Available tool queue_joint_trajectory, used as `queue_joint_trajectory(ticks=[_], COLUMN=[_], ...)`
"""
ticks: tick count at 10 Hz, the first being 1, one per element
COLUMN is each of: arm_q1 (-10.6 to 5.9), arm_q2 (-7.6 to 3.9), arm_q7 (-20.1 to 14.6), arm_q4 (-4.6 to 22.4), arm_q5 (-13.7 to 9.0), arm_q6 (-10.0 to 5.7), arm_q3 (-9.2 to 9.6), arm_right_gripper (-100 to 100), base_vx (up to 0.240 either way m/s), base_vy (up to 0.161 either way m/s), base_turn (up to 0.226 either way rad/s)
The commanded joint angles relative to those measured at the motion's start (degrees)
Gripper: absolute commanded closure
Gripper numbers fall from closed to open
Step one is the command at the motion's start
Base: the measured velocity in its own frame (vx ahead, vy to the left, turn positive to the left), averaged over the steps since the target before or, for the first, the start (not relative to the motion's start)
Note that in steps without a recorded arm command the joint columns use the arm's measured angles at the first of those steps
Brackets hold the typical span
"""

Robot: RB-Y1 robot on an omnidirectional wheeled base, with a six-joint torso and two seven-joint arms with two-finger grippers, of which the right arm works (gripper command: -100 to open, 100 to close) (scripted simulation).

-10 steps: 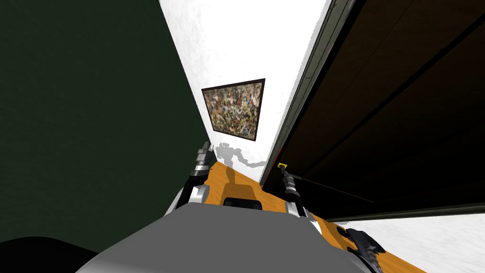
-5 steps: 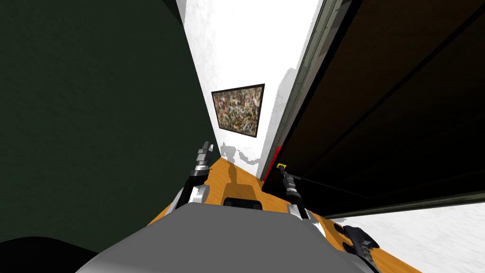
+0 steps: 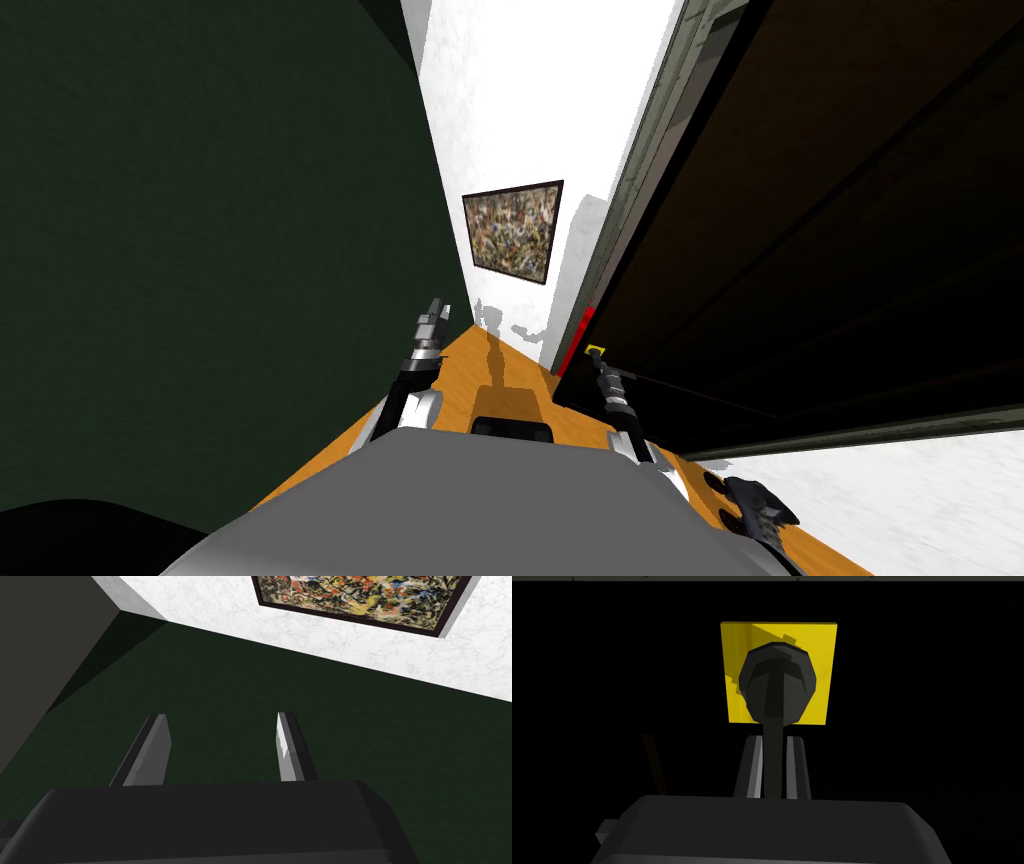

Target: Pull the door open

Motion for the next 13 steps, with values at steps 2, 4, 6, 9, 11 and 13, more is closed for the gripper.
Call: queue_joint_trajectory(ticks=[2, 4, 6, 9, 11, 13], arm_q1=[0.34, 0.45, 0.54, 1.13, 1.80, 2.70], arm_q2=[0.01, -0.10, -0.18, -0.66, -1.38, -2.36], arm_q7=[0.30, 0.44, 0.54, -0.41, -1.59, -3.19], arm_q4=[-0.30, -0.52, -0.69, -0.86, -1.12, -1.48], arm_q5=[-0.59, -0.95, -1.23, -0.70, -0.14, 0.63], arm_q6=[0.20, 0.28, 0.33, -0.22, -1.03, -2.13], arm_q3=[0.41, 0.56, 0.68, 1.75, 2.78, 4.17], arm_right_gripper=[100, 100, 100, 100, 100, 100], base_vx=[-0.249, -0.223, -0.218, -0.157, -0.243, -0.233], base_vy=[-0.103, -0.048, -0.037, -0.025, -0.063, -0.042], base_turn=[0.271, 0.190, 0.144, 0.083, 0.111, 0.101])
